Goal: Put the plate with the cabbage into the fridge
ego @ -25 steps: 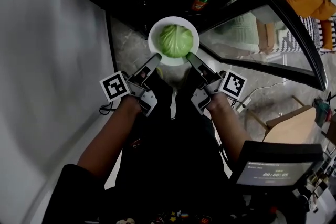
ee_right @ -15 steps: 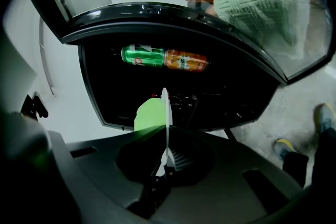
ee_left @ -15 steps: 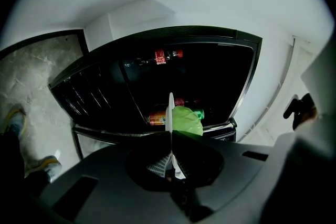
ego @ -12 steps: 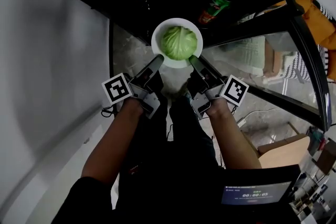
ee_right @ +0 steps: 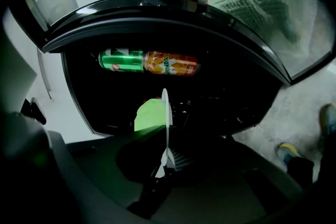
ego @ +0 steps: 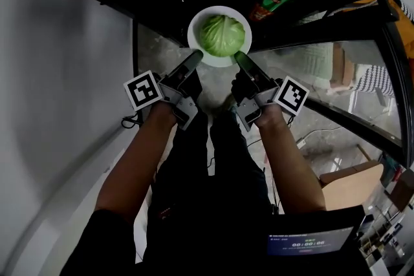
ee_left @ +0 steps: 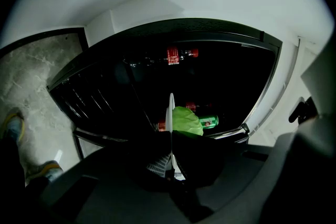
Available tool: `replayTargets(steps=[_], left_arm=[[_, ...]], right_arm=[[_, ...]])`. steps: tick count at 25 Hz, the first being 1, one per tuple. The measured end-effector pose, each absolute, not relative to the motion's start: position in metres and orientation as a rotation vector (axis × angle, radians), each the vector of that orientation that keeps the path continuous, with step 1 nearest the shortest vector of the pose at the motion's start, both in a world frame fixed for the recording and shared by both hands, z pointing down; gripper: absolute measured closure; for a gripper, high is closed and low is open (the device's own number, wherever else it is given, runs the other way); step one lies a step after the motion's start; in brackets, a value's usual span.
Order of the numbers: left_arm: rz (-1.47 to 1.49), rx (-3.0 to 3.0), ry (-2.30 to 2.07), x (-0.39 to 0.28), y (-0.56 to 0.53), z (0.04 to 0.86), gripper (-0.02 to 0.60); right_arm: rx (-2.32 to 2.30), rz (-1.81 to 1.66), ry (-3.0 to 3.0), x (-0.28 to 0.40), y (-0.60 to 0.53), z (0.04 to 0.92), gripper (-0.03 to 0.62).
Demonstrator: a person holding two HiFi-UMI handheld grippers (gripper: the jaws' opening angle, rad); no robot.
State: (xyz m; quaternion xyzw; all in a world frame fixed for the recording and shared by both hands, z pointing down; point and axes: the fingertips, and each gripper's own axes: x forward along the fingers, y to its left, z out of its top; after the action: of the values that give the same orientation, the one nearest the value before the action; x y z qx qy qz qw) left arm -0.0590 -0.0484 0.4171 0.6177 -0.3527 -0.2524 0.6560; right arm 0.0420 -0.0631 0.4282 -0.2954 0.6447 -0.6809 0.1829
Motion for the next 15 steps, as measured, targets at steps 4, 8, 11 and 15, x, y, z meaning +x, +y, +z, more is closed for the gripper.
replayTargets(steps=[4, 8, 11, 15], left_arm=[[-0.573, 1.399, -0.802, -0.0590, -0.0458, 0.4160, 0.569], [-0.574, 1.390, -0.814, -0.0593, -0.0463, 0.4146, 0.569], [-0.582, 1.389, -0.811, -0.0593, -0.0468, 0.4127, 0.569], [-0.586, 1.383, -0.808, -0.0598, -0.0488, 0.4098, 0.569]], right_arm=[[-0.836, -1.926, 1.805, 0.0415, -0.0608, 0.4274, 0.572], [-0.845, -1.935, 1.799, 0.0426, -0.0615, 0.4271, 0.572], [-0.852, -1.933, 1.791, 0.0424, -0.0615, 0.4244, 0.572], [-0.862, -1.933, 1.778, 0.0422, -0.0617, 0.4202, 0.572]])
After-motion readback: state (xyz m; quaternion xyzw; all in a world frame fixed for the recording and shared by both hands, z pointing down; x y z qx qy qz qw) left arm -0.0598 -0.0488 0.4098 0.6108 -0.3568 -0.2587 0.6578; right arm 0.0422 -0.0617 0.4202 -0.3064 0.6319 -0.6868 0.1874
